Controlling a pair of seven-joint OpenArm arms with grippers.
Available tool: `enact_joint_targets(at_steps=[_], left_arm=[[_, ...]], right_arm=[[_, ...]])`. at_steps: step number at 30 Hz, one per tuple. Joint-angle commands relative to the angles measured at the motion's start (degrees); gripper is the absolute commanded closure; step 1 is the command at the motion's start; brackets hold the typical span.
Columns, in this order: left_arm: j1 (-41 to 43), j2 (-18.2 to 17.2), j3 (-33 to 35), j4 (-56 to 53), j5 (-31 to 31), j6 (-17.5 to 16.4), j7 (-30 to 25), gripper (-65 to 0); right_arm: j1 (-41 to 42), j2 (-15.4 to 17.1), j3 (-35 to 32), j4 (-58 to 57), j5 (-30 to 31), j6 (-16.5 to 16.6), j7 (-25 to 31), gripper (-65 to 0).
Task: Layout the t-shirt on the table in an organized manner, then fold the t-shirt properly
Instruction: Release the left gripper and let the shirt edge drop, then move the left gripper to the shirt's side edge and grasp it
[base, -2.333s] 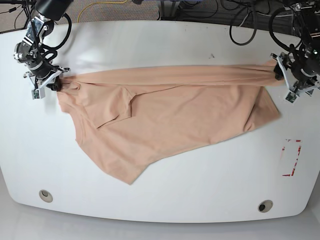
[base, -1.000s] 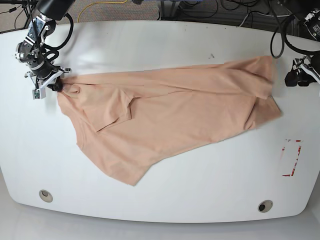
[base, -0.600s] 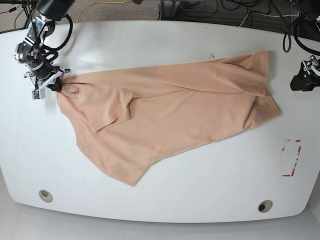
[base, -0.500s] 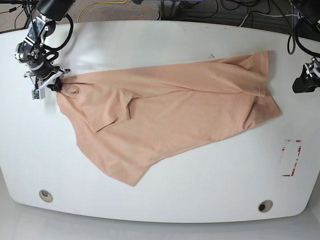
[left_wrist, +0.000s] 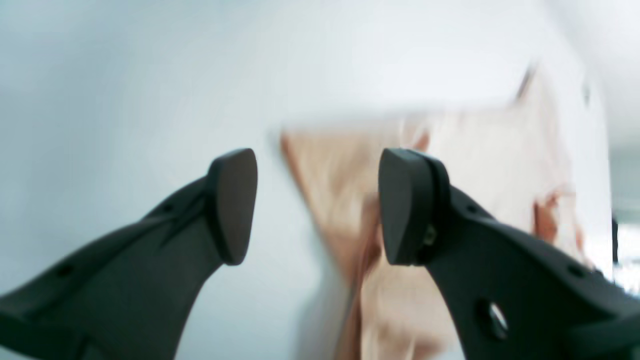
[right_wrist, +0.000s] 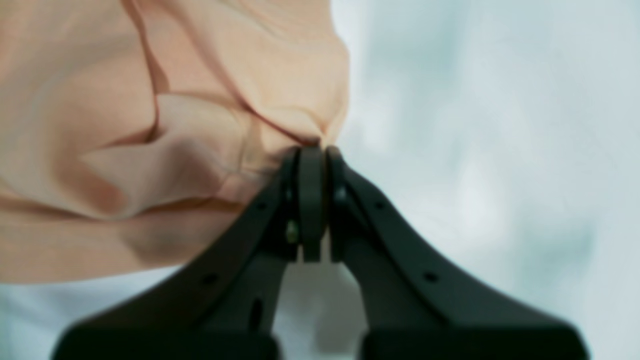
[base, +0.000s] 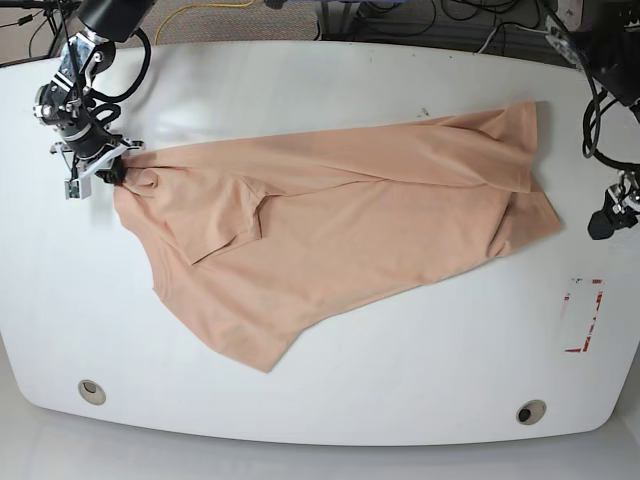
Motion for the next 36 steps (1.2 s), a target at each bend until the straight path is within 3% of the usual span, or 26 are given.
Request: enact_joint_targets(at_steps=[1,14,20,31,35,36], left_arm=[[-2.93,-1.18,2.21,-0.82,2.45,1.37,-1.95,-35.6],[-7.94,-0.83,8.10,-11.81,11.60,2.25,-5.91,-35.3],[-7.94,-0.83,11.97,-14.80,12.12,2.25,-9.95,-35.3],[-9.79,0.58,17.60,-19.02,12.12,2.25,-12.33,-34.6],[-10.84,0.93,20.23,-18.93,12.12,2.25,-12.77,-24.6],[-11.20,1.02,21.46,-18.93,12.12,2.25,-13.65,-19.3]], right_arm=[[0.13,0.09,-0.08,0.42,-1.19,-0.01,-1.59,-0.2],[0.13,-0.09,0.01,0.42,-1.19,-0.01,-1.50,-0.2],[0.13,-0.09,0.10,0.42,-1.10,-0.01,-1.41,-0.2],[0.13,-0.09,0.27,0.42,-1.10,-0.01,-1.32,-0.2],[0.13,-0.09,0.27,0.42,-1.10,-0.01,-1.32,-0.2],[0.13,-0.09,0.18,0.42,-1.10,-0.01,-1.32,-0.2]])
